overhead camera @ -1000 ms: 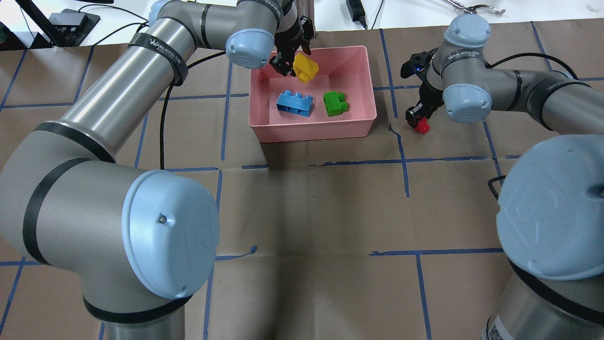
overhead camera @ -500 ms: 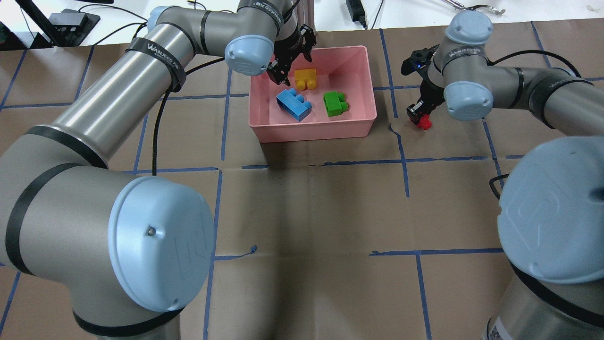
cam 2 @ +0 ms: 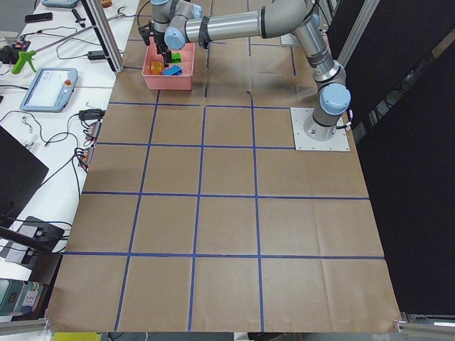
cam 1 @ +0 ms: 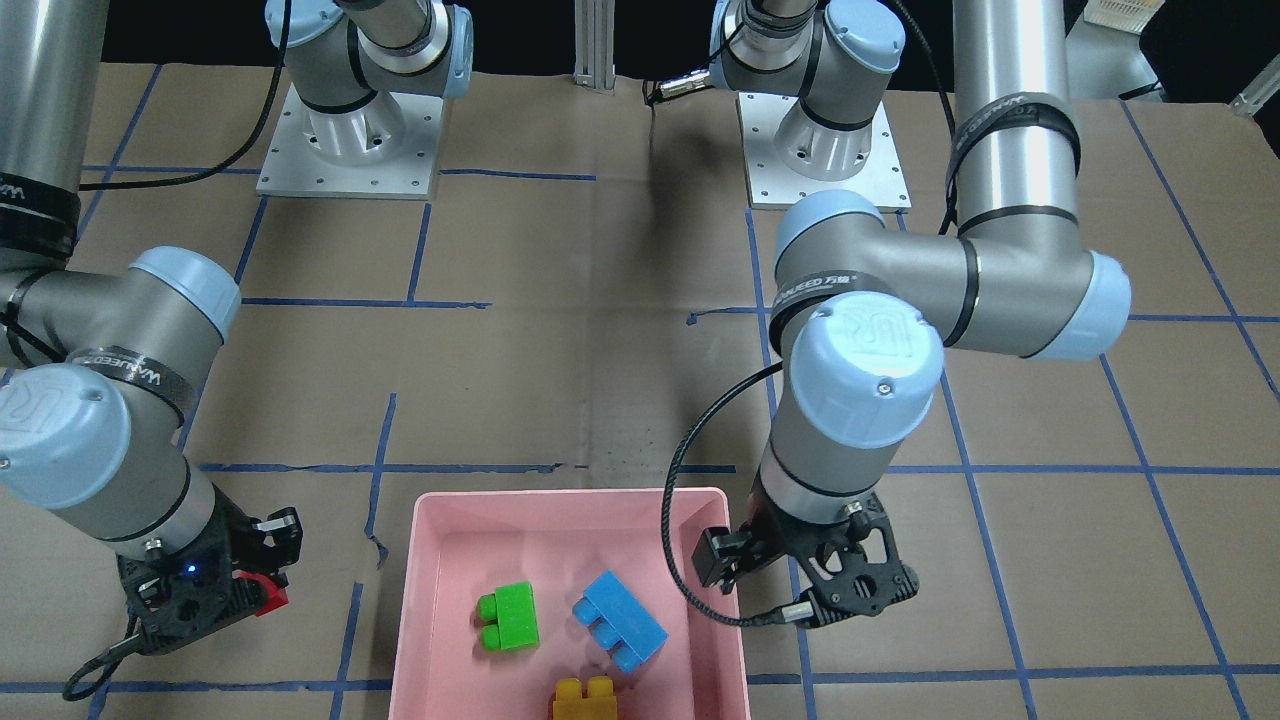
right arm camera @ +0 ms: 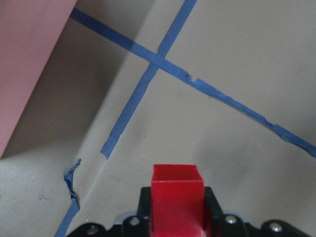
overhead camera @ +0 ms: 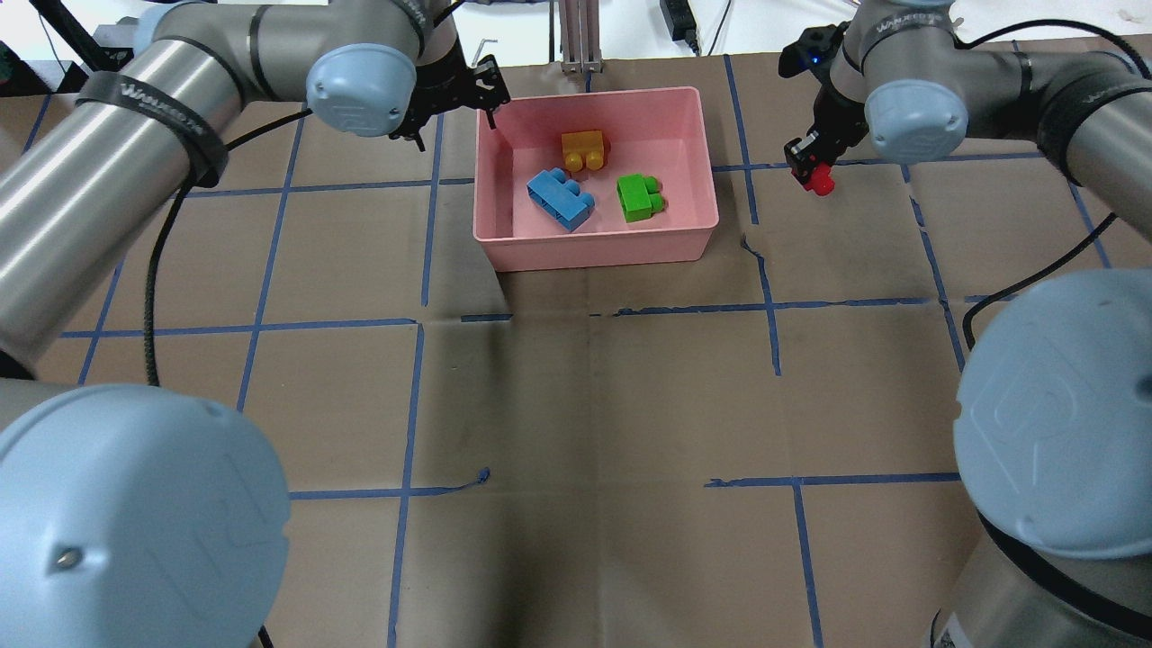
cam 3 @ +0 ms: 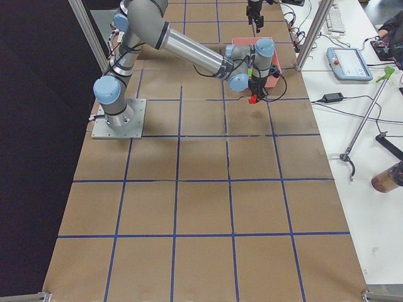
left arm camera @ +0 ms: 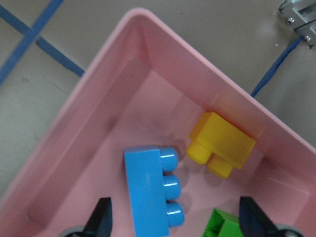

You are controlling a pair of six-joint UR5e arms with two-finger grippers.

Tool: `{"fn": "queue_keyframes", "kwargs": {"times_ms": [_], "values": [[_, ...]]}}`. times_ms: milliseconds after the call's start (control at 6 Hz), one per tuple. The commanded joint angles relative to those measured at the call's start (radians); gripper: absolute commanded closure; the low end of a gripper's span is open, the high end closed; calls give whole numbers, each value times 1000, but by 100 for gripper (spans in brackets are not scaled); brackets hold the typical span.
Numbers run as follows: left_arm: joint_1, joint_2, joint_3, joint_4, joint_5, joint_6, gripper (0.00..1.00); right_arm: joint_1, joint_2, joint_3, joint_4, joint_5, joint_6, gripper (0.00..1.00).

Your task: Put all blocks into box

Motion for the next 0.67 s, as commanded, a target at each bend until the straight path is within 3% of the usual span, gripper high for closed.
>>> {"fn": "queue_keyframes", "kwargs": {"times_ms": [0, 333, 500], "values": [[68, 242, -231, -60, 4, 339, 1, 35, 7, -257, 274, 17, 210, 65], [91, 445, -266, -327, 4, 499, 1, 150, 65, -398, 324, 17, 513, 65], [79, 511, -281, -362, -9, 504, 1, 204, 94, -427, 313, 18, 675, 65]]}}
